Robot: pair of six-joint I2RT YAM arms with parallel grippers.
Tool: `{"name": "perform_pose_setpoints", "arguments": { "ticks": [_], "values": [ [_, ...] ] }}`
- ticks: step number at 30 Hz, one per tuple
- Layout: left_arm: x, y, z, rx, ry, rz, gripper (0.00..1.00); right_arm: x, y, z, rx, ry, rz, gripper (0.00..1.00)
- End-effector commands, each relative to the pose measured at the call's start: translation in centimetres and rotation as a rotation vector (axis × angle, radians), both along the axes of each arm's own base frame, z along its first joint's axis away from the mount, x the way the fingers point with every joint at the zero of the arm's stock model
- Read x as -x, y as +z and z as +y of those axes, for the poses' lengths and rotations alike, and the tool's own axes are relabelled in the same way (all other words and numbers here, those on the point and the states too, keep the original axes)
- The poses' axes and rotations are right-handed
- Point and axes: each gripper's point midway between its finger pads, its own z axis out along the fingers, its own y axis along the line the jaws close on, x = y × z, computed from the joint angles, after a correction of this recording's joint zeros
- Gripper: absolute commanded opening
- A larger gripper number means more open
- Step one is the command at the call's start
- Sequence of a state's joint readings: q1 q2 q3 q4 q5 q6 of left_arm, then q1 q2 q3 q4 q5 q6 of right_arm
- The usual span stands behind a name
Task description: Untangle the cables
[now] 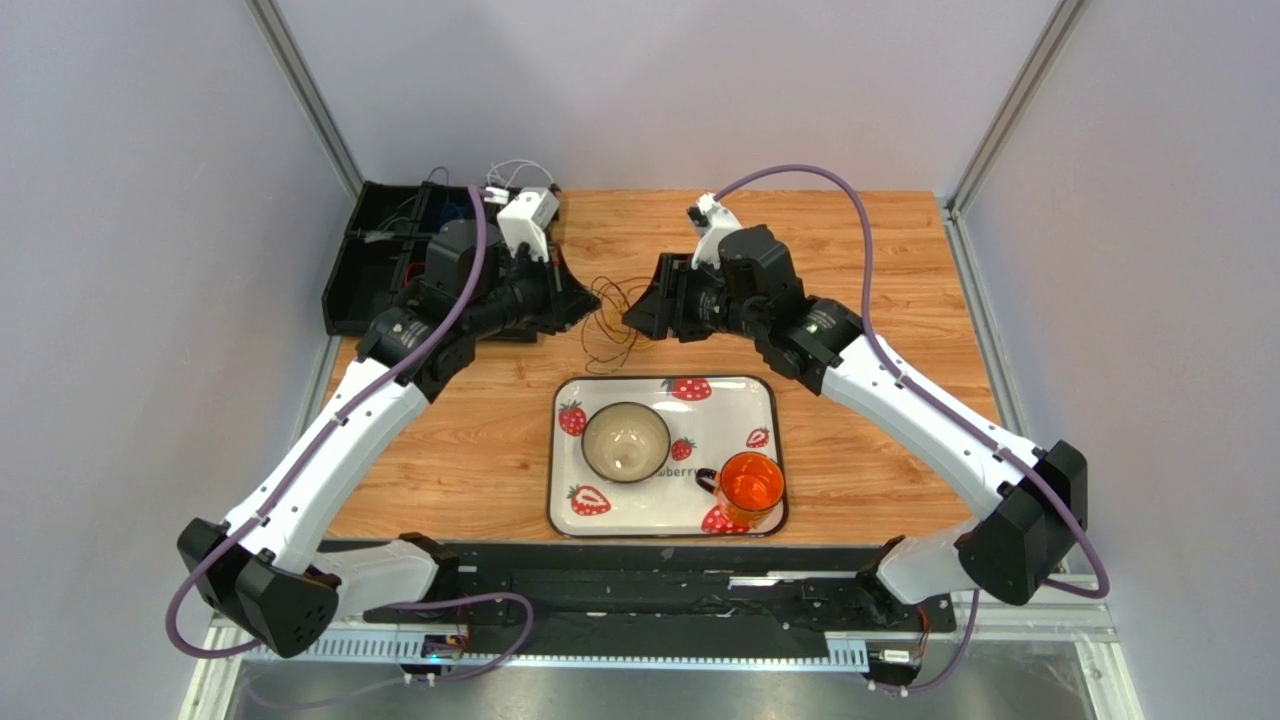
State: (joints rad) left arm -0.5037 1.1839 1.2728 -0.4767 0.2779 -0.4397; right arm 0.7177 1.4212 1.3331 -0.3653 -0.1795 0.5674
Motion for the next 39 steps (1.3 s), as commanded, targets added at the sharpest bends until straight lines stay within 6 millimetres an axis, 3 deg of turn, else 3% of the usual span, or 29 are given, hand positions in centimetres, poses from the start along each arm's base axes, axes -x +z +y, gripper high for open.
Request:
{"name": "perform_pose_setpoints", "arguments": {
  "ticks": [1,3,7,8,9,15,18,25,26,28,29,32,38,39],
  "values": [
    [-0.6,2.4,0.8,-0.029,0.032,-0.082,0.0,0.2,2.8,-1.2,-0.034,-0.045,-0.088,0.62],
    [-1.0,2.9,1.8,-0.073,0.072,-0.099,0.0,-0.5,1.7,-3.1,0.027,-0.138,-0.084,0.69],
    [-2.1,2.9,3.3,-0.154,0.094,-0.104,0.0,-1.5,-2.8,-7.3,0.137,-0.325,-0.039,0.79],
    [-2.5,2.7,4.3,-0.167,0.117,-0.092,0.0,-1.4,-5.3,-8.2,0.161,-0.356,0.003,0.79],
    [-2.9,2.9,4.9,-0.174,0.129,-0.098,0.0,-1.4,-6.2,-9.0,0.169,-0.376,0.017,0.79],
    [-5.3,3.1,10.6,-0.207,0.282,-0.106,0.0,-0.9,-14.0,-11.3,0.28,-0.432,0.11,0.76],
    [-6.5,2.6,13.1,-0.247,0.355,-0.101,0.0,-0.9,-16.5,-11.8,0.327,-0.438,0.133,0.75],
    [-9.3,1.6,18.9,-0.278,0.498,-0.056,0.0,-1.0,-20.1,-13.0,0.407,-0.463,0.129,0.73],
    [-9.8,1.8,20.5,-0.309,0.554,-0.064,0.0,-1.0,-20.3,-13.0,0.405,-0.463,0.131,0.73],
    [-10.7,1.5,22.6,-0.381,0.622,-0.077,0.0,-1.1,-20.5,-12.9,0.392,-0.457,0.12,0.72],
    [-11.0,1.3,25.1,-0.433,0.716,-0.077,0.0,-1.0,-20.4,-12.8,0.384,-0.456,0.111,0.72],
    [-12.1,1.2,27.9,-0.525,0.809,-0.128,0.0,-0.9,-20.2,-12.8,0.353,-0.455,0.086,0.71],
    [-14.6,0.2,32.3,-0.751,0.875,-0.126,0.0,-0.8,-20.2,-12.7,0.337,-0.448,0.072,0.71],
    [-15.3,-1.0,32.8,-0.797,0.864,-0.099,0.0,-0.8,-20.3,-12.7,0.34,-0.445,0.073,0.71]
  ]
}}
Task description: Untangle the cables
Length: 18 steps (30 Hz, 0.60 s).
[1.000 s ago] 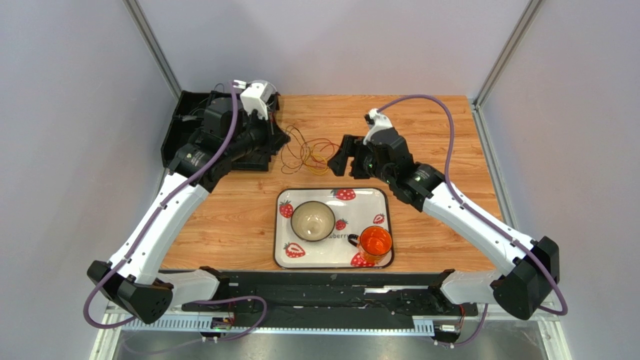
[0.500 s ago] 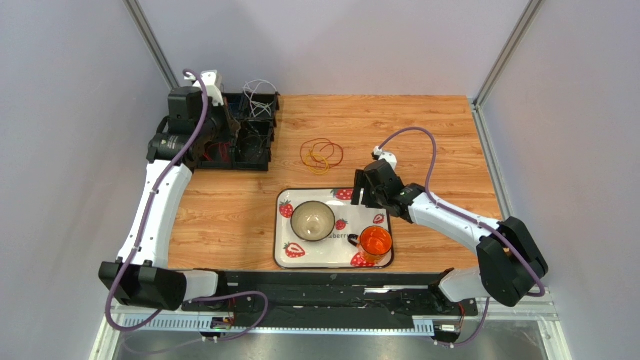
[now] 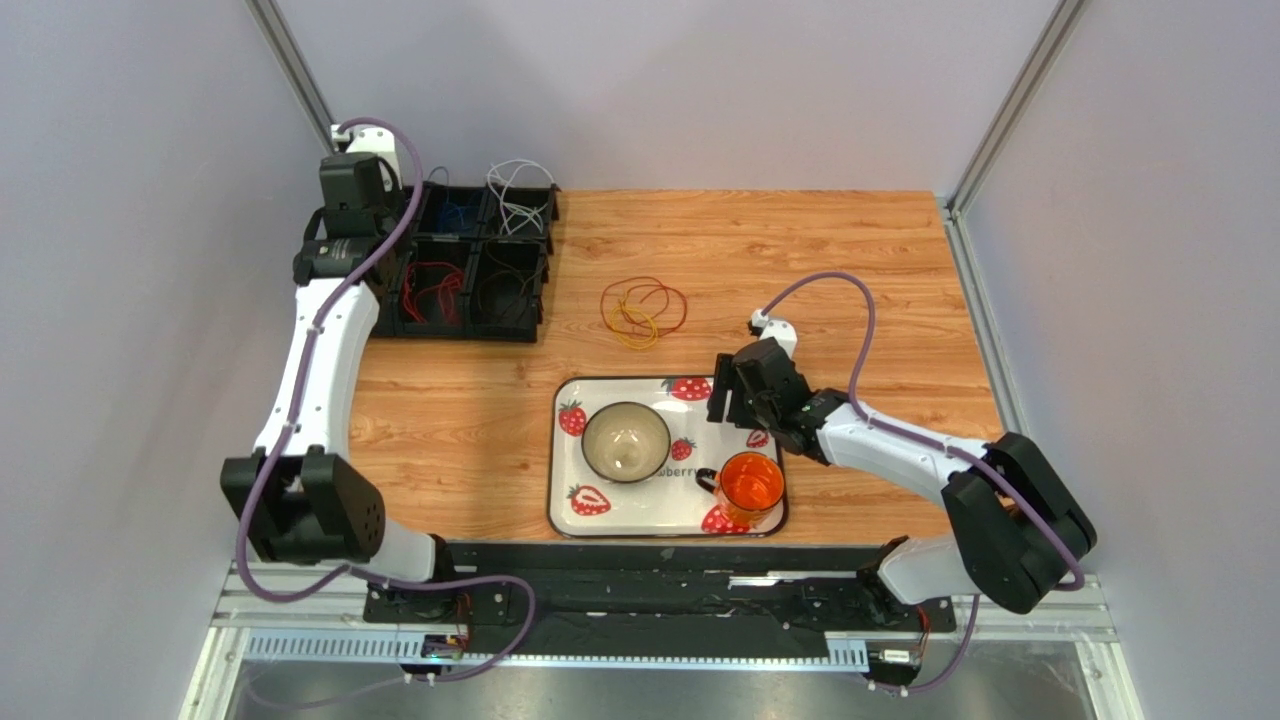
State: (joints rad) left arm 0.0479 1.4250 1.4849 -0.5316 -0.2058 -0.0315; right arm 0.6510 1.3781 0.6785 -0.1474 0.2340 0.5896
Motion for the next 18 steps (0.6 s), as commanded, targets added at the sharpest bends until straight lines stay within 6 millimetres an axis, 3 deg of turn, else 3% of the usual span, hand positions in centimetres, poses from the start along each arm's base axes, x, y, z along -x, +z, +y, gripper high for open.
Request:
{"name": "perform_pose_setpoints", "arguments": {
  "ticks": [1,5,6,8,9,13,18],
  "values": [
    [-2.5,0.3,5.0,-0.247,0.113,0.04,0.0,-1.8,2.5,0.8,-0.053,-0.006,-0.104,0.7],
    [-3.7,-1.2,7.7,-0.309,0.171,0.109,0.0,-1.8,2.5,0.8,-0.05,-0.004,-0.103,0.7],
    [-4.3,-2.5,8.0,-0.302,0.173,0.137,0.0,-1.8,2.4,0.8,-0.051,-0.004,-0.101,0.7],
    [-4.9,-2.6,9.4,-0.292,0.199,0.138,0.0,-1.8,2.4,0.8,-0.051,-0.004,-0.101,0.7],
    [-5.5,-3.8,9.9,-0.293,0.207,0.163,0.0,-1.8,2.4,0.8,-0.05,-0.001,-0.101,0.7],
    [-6.4,-4.5,12.5,-0.316,0.269,0.187,0.0,-1.8,2.4,0.8,-0.051,0.001,-0.102,0.7],
    [-7.9,-6.0,13.4,-0.282,0.252,0.172,0.0,-1.8,2.3,0.9,-0.052,0.002,-0.098,0.7]
  ]
}}
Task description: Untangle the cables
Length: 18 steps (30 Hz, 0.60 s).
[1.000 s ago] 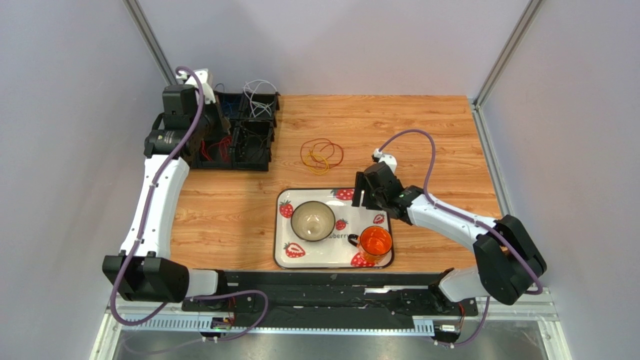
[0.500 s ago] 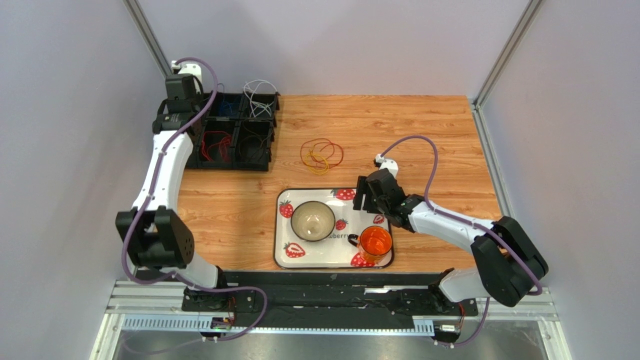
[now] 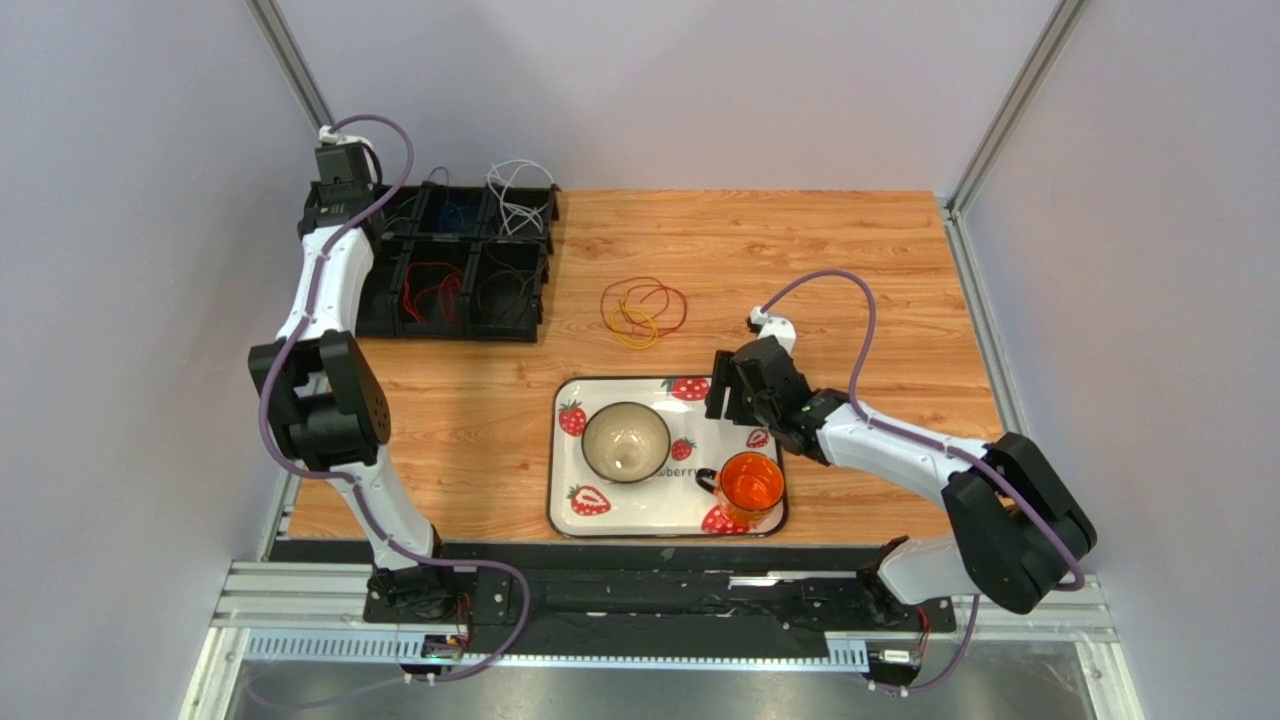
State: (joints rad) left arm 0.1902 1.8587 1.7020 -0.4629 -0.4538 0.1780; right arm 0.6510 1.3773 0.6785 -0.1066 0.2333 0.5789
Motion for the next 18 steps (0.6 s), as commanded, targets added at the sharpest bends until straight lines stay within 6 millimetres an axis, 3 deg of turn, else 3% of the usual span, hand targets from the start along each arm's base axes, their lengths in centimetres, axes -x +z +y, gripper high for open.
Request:
{"name": "perform_pose_setpoints", "arguments": {
  "ticks": [1,9,12,13,14,15,16,18],
  "values": [
    [-1.8,1.7,1.2,-0.018,-0.013,-0.076,0.0,-1.2,1.7,0.4,-0.032,-0.006,-0.062,0.7],
    [-3.1,1.8,2.0,-0.034,0.021,-0.12,0.03,-1.2,1.7,0.4,-0.032,-0.006,-0.065,0.7],
    [-2.9,2.8,2.2,-0.032,0.057,-0.167,0.28,-1.2,1.8,0.5,-0.032,0.0,-0.066,0.7],
    [-2.8,2.7,2.2,-0.028,0.071,-0.175,0.44,-1.2,1.8,0.5,-0.033,0.001,-0.065,0.7],
    [-2.7,3.0,2.4,-0.03,0.075,-0.181,0.53,-1.2,1.7,0.6,-0.033,0.002,-0.064,0.7],
    [-2.7,3.1,2.2,-0.029,0.073,-0.182,0.82,-1.2,1.7,0.5,-0.033,0.0,-0.064,0.7],
    [-2.7,3.3,2.2,-0.022,0.076,-0.191,0.89,-1.2,1.7,0.5,-0.032,0.001,-0.064,0.7],
    [-2.6,3.6,2.1,-0.018,0.079,-0.194,0.89,-1.2,1.7,0.5,-0.03,0.0,-0.064,0.7]
  ]
}}
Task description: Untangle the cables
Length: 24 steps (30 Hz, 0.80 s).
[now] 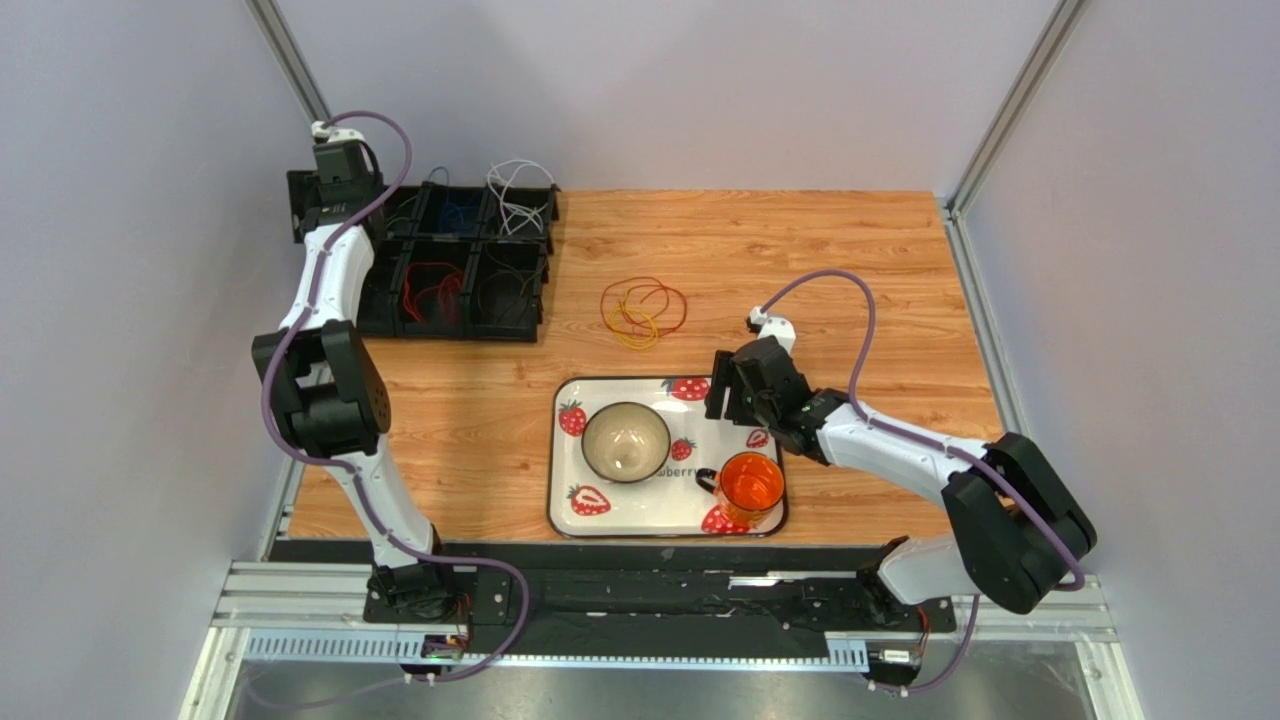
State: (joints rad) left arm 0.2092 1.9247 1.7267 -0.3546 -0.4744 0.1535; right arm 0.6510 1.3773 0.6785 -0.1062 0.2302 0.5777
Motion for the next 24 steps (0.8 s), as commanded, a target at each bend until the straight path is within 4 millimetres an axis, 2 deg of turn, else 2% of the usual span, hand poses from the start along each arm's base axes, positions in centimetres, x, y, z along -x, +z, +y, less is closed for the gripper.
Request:
{"name": "perform_pose_setpoints", "arguments": {
  "ticks": [1,7,8,10,11,13,14,15,17,19,20,21,23,24],
  "values": [
    [-0.4,4.1,0.3,-0.001,0.031,-0.124,0.89,-1.2,1.7,0.5,-0.031,-0.002,-0.065,0.7],
    [0.4,6.4,-1.4,0.027,-0.002,-0.166,0.88,-1.2,1.7,0.4,-0.03,-0.005,-0.067,0.7],
    [0.6,7.4,-2.0,0.023,-0.014,-0.184,0.88,-1.2,1.7,0.4,-0.031,-0.005,-0.069,0.69],
    [0.6,7.9,-3.8,0.032,-0.053,-0.194,0.88,-1.2,1.9,0.3,-0.036,-0.01,-0.077,0.69],
    [1.0,9.0,-4.5,0.037,-0.068,-0.22,0.88,-1.1,1.9,0.2,-0.039,-0.012,-0.08,0.69],
    [1.0,9.4,-6.9,0.089,-0.121,-0.245,0.88,-1.1,2.5,0.0,-0.055,-0.016,-0.105,0.69],
    [1.5,10.6,-7.8,0.104,-0.139,-0.272,0.88,-0.8,2.3,-0.2,-0.056,-0.015,-0.104,0.69],
    [1.6,10.4,-9.5,0.138,-0.18,-0.267,0.88,-0.6,2.8,-0.1,-0.07,-0.009,-0.12,0.69],
    [2.6,11.6,-11.3,0.202,-0.205,-0.309,0.89,-0.7,3.2,-0.1,-0.092,-0.009,-0.14,0.7],
    [3.1,11.5,-13.7,0.279,-0.255,-0.322,0.92,-0.5,3.4,-0.3,-0.106,-0.007,-0.152,0.7],
    [3.8,12.3,-14.4,0.303,-0.276,-0.345,0.92,-0.4,3.4,-0.3,-0.111,-0.002,-0.154,0.7],
    [4.2,11.7,-15.4,0.341,-0.309,-0.338,0.92,-0.3,3.5,-0.4,-0.118,-0.002,-0.161,0.7],
    [5.1,12.3,-16.3,0.389,-0.33,-0.366,0.93,-0.2,3.6,-0.5,-0.126,0.001,-0.168,0.7],
    [5.4,11.7,-17.0,0.416,-0.358,-0.352,0.93,-0.1,3.8,-0.5,-0.134,0.003,-0.175,0.7]
  ]
}}
